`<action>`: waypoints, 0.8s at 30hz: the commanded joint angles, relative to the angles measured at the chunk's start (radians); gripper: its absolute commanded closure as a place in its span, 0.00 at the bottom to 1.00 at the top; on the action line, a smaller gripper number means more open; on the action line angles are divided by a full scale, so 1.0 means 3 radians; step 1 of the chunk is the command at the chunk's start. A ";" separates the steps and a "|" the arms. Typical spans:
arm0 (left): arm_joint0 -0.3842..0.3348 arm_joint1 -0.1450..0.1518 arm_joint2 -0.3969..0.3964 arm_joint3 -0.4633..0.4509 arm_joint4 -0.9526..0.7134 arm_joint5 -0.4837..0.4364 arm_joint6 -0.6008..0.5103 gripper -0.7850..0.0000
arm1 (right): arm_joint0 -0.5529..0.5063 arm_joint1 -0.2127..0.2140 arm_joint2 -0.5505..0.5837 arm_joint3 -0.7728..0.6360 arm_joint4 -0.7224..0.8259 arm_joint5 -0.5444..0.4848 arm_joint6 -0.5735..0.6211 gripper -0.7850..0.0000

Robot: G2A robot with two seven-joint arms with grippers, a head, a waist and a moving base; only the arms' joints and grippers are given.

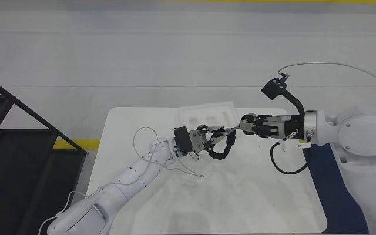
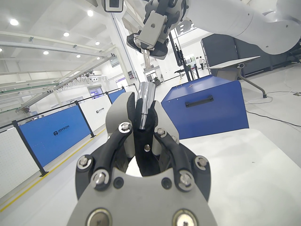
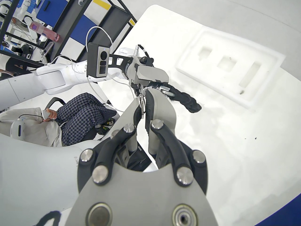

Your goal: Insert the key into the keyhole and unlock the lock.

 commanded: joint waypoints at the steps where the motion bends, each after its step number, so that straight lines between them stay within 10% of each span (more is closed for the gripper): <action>1: 0.0027 -0.0003 -0.0010 -0.0008 0.0036 0.0034 0.0045 1.00 | -0.0005 0.0005 -0.0005 -0.0033 -0.0007 0.0033 -0.0019 1.00; 24: 0.0055 -0.0235 0.0051 0.0261 -0.0055 0.0276 0.0217 1.00 | -0.0287 0.0096 0.0054 -0.0444 -0.0400 0.0296 -0.0105 1.00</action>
